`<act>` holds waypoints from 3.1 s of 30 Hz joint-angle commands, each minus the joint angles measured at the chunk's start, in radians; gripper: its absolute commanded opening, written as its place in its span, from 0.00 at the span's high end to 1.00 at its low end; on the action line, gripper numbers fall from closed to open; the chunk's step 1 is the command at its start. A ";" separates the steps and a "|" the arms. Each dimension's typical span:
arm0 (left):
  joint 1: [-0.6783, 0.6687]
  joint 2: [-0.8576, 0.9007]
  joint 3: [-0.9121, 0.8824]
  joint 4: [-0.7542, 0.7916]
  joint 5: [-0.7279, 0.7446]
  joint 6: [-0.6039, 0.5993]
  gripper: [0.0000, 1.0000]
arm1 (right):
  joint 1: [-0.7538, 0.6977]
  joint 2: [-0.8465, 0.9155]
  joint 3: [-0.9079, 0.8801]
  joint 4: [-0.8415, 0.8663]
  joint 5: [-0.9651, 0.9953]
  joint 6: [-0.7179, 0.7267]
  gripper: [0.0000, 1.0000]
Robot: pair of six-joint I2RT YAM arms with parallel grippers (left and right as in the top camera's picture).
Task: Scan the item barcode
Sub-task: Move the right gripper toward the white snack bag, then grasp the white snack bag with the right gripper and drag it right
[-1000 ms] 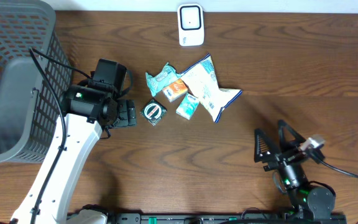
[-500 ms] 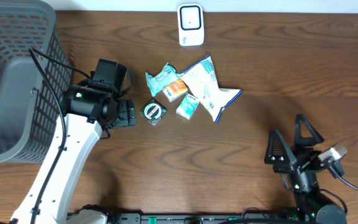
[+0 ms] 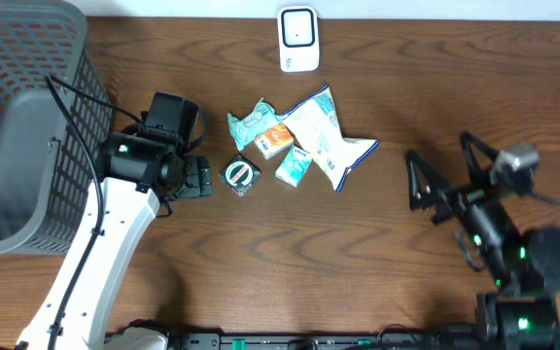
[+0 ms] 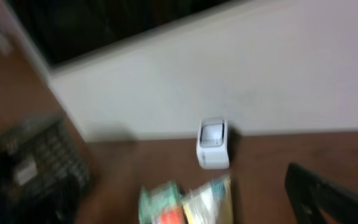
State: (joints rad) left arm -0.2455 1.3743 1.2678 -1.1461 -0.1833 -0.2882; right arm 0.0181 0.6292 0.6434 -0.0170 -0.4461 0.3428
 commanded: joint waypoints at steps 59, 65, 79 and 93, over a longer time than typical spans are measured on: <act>0.004 0.004 -0.002 -0.005 -0.012 -0.002 0.02 | 0.297 1.402 0.871 -0.899 0.449 -0.093 0.99; 0.004 0.004 -0.002 -0.005 -0.012 -0.002 0.02 | 0.298 1.358 0.883 -0.992 0.504 -0.059 0.99; 0.004 0.004 -0.002 -0.005 -0.012 -0.002 0.02 | 0.304 1.124 0.901 -0.869 0.486 -0.058 0.99; 0.004 0.004 -0.002 -0.005 -0.012 -0.002 0.02 | 0.296 1.432 0.886 -0.849 0.648 0.077 0.98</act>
State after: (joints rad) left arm -0.2447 1.3746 1.2678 -1.1473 -0.1833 -0.2882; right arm 0.3225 2.0109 1.5406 -0.8585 0.1066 0.3489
